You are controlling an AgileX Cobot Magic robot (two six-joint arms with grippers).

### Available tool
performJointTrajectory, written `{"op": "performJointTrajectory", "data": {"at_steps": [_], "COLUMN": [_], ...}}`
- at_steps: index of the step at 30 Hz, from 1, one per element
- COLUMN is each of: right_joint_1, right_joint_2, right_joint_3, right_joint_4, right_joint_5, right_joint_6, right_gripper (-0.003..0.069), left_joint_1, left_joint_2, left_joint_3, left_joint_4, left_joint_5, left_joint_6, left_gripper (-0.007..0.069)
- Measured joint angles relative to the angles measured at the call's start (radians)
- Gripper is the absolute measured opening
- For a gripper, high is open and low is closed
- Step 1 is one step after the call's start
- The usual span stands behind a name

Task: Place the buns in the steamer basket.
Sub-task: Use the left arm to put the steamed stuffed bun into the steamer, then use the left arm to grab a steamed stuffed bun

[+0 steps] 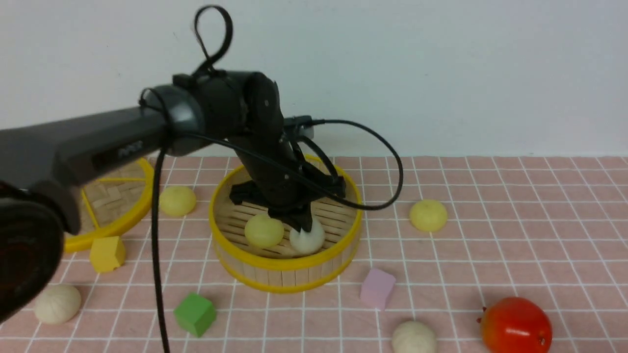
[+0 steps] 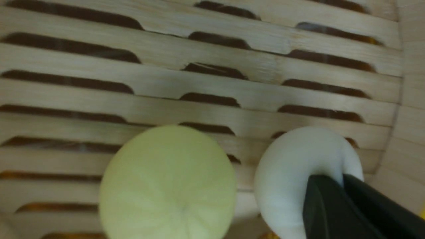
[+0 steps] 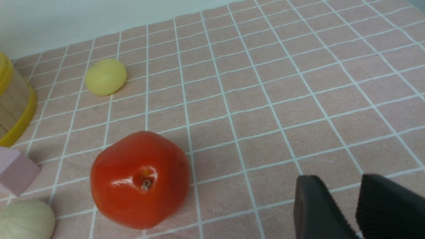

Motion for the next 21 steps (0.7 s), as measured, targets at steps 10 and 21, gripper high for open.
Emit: {"op": "performJointTrajectory", "data": {"at_steps": [10, 21], "right_joint_1": [0.0, 0.0], "right_joint_2": [0.0, 0.0], "right_joint_3": [0.0, 0.0], "right_joint_4": [0.001, 0.001], "right_joint_5": [0.0, 0.0], "right_joint_6": [0.0, 0.0], "right_gripper": [0.0239, 0.0239], "left_joint_1": [0.004, 0.36], "left_joint_2": [-0.174, -0.494], "left_joint_3": [-0.004, 0.354], "left_joint_4": [0.126, 0.324], "left_joint_5": [0.086, 0.178], "left_joint_6": [0.007, -0.034], "left_gripper": [0.0393, 0.03]}}
